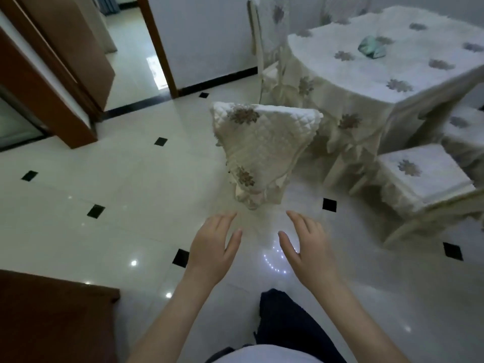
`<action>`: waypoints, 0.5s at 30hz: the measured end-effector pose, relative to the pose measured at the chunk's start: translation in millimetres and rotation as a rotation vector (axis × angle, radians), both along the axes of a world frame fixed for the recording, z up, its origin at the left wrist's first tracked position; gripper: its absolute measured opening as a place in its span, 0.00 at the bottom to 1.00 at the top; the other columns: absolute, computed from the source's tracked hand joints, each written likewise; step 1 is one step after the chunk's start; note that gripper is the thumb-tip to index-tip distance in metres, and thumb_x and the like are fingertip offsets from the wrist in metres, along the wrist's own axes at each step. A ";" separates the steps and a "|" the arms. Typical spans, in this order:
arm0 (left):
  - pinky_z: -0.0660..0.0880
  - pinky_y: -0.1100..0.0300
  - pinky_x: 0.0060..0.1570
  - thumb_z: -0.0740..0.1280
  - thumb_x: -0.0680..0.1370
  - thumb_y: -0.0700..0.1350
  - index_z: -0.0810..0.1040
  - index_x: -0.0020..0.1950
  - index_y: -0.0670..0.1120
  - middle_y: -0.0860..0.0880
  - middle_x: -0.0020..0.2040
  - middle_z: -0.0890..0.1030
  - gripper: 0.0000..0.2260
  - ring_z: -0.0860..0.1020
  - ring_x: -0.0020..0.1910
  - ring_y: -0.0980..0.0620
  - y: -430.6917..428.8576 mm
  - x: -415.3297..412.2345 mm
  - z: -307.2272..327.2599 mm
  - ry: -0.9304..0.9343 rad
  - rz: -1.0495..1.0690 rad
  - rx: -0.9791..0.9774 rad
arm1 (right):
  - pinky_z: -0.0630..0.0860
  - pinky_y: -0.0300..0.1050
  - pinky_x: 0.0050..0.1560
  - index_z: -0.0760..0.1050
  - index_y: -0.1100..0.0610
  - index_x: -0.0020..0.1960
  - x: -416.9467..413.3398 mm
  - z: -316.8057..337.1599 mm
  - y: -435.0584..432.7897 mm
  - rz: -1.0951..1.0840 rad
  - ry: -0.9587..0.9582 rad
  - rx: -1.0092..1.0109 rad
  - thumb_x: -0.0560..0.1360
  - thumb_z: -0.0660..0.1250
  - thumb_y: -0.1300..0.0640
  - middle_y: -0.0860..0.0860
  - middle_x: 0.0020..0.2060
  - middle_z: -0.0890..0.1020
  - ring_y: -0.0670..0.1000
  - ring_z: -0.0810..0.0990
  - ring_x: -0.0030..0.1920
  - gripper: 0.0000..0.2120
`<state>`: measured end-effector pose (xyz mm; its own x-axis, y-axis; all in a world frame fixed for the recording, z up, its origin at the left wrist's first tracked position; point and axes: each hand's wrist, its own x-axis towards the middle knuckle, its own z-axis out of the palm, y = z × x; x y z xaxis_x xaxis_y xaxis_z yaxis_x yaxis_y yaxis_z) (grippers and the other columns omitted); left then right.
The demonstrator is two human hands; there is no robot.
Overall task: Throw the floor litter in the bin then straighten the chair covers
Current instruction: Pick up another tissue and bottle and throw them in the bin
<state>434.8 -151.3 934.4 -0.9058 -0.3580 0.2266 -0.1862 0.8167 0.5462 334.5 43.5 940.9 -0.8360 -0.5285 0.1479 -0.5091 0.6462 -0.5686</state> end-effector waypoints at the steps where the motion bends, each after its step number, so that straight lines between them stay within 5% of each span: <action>1: 0.69 0.61 0.59 0.57 0.82 0.52 0.75 0.67 0.41 0.46 0.60 0.79 0.20 0.75 0.59 0.49 -11.1 -8.3 -3.3 -0.005 0.031 0.009 | 0.71 0.46 0.60 0.72 0.57 0.68 -15.1 -1.5 -15.7 0.025 0.010 0.011 0.79 0.55 0.42 0.51 0.59 0.79 0.52 0.74 0.59 0.26; 9: 0.69 0.61 0.62 0.54 0.82 0.54 0.75 0.67 0.42 0.48 0.61 0.79 0.22 0.75 0.61 0.51 -99.4 -95.4 -22.2 -0.093 0.241 0.015 | 0.66 0.39 0.57 0.71 0.55 0.70 -158.8 -13.0 -137.5 0.293 -0.046 0.072 0.78 0.54 0.41 0.50 0.60 0.78 0.49 0.74 0.59 0.26; 15: 0.69 0.61 0.63 0.54 0.82 0.55 0.75 0.67 0.43 0.49 0.61 0.79 0.22 0.74 0.61 0.53 -183.2 -175.4 10.0 -0.034 0.423 0.018 | 0.70 0.47 0.61 0.71 0.56 0.70 -262.3 11.5 -254.2 0.471 -0.006 0.058 0.78 0.54 0.41 0.51 0.61 0.78 0.52 0.74 0.61 0.27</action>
<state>259.4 -334.5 944.4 -0.6852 -0.7031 0.1899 -0.5206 0.6552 0.5474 72.2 -210.7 952.4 -0.5042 -0.8574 0.1028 -0.7509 0.3765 -0.5426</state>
